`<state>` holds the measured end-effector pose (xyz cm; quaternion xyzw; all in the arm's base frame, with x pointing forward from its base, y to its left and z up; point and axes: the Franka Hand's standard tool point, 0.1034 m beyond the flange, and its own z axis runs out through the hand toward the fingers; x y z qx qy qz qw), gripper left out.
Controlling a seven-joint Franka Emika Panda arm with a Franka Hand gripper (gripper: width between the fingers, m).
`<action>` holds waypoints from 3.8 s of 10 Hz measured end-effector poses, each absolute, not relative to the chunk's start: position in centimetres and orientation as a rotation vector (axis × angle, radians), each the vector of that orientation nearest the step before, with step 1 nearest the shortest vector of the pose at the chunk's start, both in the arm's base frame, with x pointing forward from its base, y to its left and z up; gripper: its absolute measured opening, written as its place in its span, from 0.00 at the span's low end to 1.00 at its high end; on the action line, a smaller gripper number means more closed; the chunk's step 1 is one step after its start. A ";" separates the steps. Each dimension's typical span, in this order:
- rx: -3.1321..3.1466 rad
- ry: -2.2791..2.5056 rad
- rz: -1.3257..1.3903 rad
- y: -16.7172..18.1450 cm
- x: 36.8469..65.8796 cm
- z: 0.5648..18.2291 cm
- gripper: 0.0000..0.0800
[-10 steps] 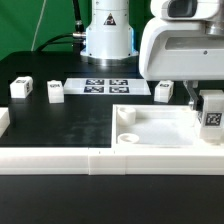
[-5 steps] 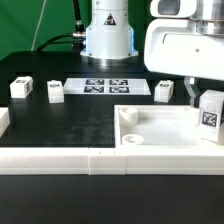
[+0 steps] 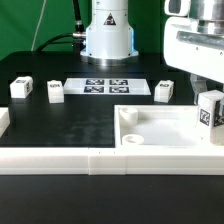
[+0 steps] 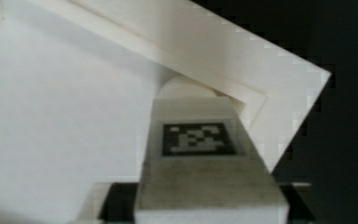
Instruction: Assemble one leg
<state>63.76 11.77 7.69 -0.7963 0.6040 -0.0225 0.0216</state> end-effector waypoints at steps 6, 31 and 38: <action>-2.340 2.002 -0.034 11.8 63.7 7.6 0.71; -2.942 0.998 -0.089 12.0 63.7 7.4 0.36; -2.372 1.960 -0.042 12.3 63.6 7.3 0.36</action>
Offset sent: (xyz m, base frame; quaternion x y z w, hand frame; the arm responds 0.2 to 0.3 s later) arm 0.0000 0.0000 0.0000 0.0000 0.0000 0.0799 0.9968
